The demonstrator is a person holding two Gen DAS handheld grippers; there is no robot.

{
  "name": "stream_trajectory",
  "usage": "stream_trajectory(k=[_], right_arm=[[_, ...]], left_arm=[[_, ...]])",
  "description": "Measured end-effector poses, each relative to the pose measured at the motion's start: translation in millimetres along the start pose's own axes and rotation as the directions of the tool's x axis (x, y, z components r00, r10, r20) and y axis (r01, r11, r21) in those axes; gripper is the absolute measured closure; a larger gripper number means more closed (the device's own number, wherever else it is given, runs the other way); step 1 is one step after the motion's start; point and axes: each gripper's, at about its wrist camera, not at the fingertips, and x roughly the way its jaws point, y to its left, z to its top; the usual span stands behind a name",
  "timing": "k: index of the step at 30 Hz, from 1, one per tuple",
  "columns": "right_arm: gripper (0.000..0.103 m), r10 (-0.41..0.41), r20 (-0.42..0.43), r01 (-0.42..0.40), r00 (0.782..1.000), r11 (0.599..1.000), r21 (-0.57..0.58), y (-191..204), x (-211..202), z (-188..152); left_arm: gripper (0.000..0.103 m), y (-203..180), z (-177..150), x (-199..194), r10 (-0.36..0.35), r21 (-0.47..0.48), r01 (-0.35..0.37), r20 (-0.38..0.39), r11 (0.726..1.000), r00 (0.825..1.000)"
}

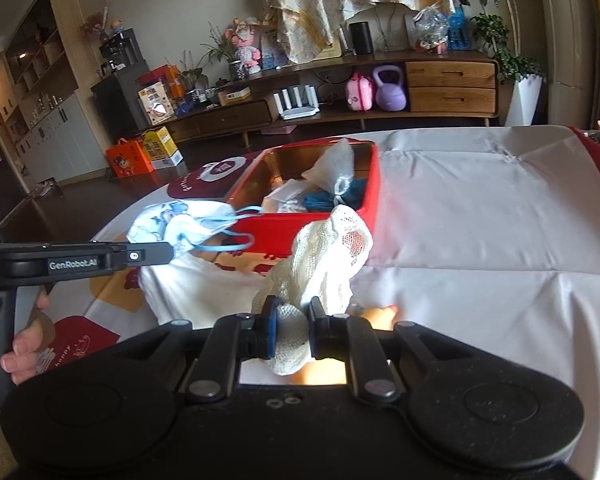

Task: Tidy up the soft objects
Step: 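Lift the mask with the left tool while the right tool lifts the mesh cloth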

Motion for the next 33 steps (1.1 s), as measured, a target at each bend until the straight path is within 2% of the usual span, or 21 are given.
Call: stream_trajectory(k=[8,18,23,30,33], right_arm=[[0.090,0.067,-0.061,-0.070,0.996,0.997,-0.044,35,39,-4],[0.090,0.051,-0.179,-0.068,0.983,0.994,-0.087,49,86,-27],[0.090,0.037,-0.212,-0.057,0.977,0.994,-0.088,46,95,-34],[0.090,0.026,-0.214,-0.051,0.977,0.992,-0.113,48,95,-37],[0.090,0.026,-0.214,-0.052,0.977,0.992,-0.113,47,94,-37]], left_arm=[[0.095,2,-13,8,-0.007,-0.012,0.007,-0.030,1.000,1.000],[0.095,22,-31,19,0.015,-0.050,-0.019,-0.074,0.999,0.997],[0.095,34,-30,18,0.030,-0.070,-0.035,-0.069,0.997,0.997],[0.095,45,-32,16,0.046,-0.093,-0.052,-0.065,0.994,0.997],[0.095,51,-39,22,0.060,-0.098,-0.070,-0.098,0.993,0.993]])
